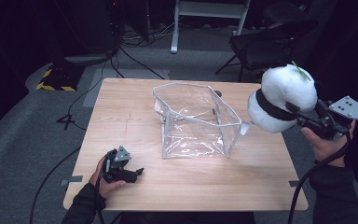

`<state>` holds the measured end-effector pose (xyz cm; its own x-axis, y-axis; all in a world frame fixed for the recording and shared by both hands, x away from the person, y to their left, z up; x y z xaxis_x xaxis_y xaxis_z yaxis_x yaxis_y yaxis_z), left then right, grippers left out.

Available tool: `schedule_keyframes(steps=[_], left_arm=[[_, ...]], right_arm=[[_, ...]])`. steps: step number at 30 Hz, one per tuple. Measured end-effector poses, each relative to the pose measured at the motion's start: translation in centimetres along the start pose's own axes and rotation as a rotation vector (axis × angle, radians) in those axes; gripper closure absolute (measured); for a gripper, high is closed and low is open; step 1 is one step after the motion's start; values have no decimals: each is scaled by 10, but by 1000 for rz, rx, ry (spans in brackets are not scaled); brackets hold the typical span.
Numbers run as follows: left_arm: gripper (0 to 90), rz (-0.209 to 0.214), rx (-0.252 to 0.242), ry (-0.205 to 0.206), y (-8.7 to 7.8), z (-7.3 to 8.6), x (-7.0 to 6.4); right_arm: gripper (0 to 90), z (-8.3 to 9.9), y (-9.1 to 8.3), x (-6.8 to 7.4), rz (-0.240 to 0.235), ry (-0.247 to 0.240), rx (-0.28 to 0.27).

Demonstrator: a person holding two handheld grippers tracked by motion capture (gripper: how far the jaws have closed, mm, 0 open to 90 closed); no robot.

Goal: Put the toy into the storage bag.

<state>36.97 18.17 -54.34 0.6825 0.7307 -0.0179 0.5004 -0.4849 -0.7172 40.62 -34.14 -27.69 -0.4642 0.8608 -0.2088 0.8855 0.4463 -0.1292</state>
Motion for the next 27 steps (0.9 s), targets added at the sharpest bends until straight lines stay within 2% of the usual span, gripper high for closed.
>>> schedule_keyframes(steps=[14,27], left_arm=[[142,-1,0,0,0,0,0],[142,0,0,0,0,0,0]], right_arm=[[450,-31,12,7,-8,-22,-31],[450,-53,20,21,-34,-40,-58]])
Point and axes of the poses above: each handheld gripper's, and its own axes: y roughly forward along the jaws, z roughly out of its underside, x roughly to its left, the point moved 5 cm from there along y, roughly forward along the jaws, and after that the axes turned 1 degree about -x, right-handed, at the moved point
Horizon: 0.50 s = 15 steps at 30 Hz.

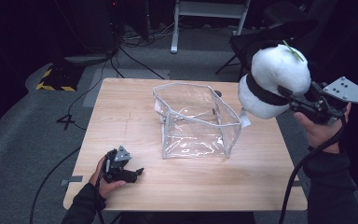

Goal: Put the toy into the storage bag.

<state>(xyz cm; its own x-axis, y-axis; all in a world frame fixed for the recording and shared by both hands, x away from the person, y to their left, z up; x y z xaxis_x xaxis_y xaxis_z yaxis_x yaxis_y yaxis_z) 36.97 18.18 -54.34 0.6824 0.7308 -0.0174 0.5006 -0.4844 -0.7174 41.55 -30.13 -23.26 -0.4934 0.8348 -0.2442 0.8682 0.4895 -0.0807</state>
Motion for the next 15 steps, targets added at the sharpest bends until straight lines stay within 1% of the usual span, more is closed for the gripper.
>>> schedule_keyframes(steps=[5,7,15], left_arm=[[143,-1,0,0,0,0,0],[143,0,0,-1,0,0,0],[143,0,0,-1,0,0,0]], right_arm=[[450,-8,6,6,-13,-7,-9],[450,-10,9,10,-25,-7,-12],[450,-18,23,27,-62,-17,-22]])
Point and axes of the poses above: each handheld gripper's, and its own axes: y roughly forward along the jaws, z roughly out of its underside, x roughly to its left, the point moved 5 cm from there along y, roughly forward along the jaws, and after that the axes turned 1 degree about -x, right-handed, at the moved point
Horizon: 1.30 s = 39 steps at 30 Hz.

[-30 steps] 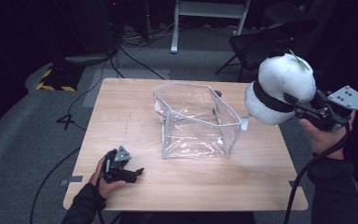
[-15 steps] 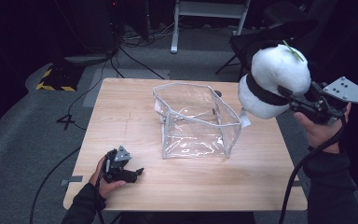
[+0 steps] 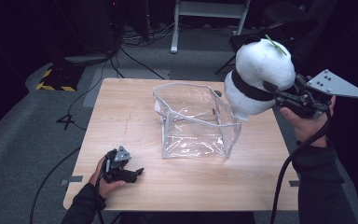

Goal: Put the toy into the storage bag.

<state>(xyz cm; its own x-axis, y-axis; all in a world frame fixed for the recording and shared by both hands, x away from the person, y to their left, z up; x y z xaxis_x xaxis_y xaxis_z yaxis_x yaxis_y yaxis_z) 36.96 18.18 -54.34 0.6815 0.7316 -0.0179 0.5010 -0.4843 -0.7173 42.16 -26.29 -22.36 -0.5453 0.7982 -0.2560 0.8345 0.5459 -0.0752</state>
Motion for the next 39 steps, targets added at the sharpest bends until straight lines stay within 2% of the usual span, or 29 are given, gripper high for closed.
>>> schedule_keyframes(steps=[8,25,31,39], left_arm=[[143,-1,0,0,0,0,0],[143,-2,1,3,0,0,0],[143,-1,1,3,0,0,0],[143,-1,1,1,0,0,0]], right_arm=[[450,-7,15,17,-39,-8,-3],[449,-14,50,65,-139,-33,2],[449,-12,62,81,-170,-45,17],[449,-9,73,96,-199,-52,28]])
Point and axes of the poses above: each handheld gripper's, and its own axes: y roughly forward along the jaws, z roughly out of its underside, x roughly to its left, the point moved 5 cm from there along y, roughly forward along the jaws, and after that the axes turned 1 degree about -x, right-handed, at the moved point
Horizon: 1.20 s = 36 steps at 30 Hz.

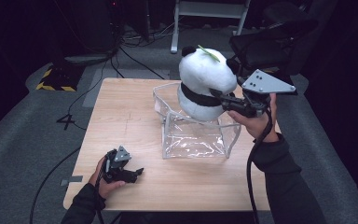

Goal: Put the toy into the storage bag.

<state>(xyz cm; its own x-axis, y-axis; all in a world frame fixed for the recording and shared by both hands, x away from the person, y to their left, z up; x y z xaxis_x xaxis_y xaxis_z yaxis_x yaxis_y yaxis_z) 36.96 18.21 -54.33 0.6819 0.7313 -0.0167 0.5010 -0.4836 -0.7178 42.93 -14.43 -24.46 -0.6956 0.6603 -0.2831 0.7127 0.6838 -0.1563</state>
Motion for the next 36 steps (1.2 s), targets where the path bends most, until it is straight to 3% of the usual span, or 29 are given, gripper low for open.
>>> schedule_keyframes(steps=[8,24,36], left_arm=[[143,-1,0,3,0,0,0],[143,-1,1,4,0,0,0],[142,-2,2,6,0,0,0]], right_arm=[[446,5,9,8,-19,4,12],[433,21,22,4,-28,41,64],[421,32,42,21,-40,-6,152]])
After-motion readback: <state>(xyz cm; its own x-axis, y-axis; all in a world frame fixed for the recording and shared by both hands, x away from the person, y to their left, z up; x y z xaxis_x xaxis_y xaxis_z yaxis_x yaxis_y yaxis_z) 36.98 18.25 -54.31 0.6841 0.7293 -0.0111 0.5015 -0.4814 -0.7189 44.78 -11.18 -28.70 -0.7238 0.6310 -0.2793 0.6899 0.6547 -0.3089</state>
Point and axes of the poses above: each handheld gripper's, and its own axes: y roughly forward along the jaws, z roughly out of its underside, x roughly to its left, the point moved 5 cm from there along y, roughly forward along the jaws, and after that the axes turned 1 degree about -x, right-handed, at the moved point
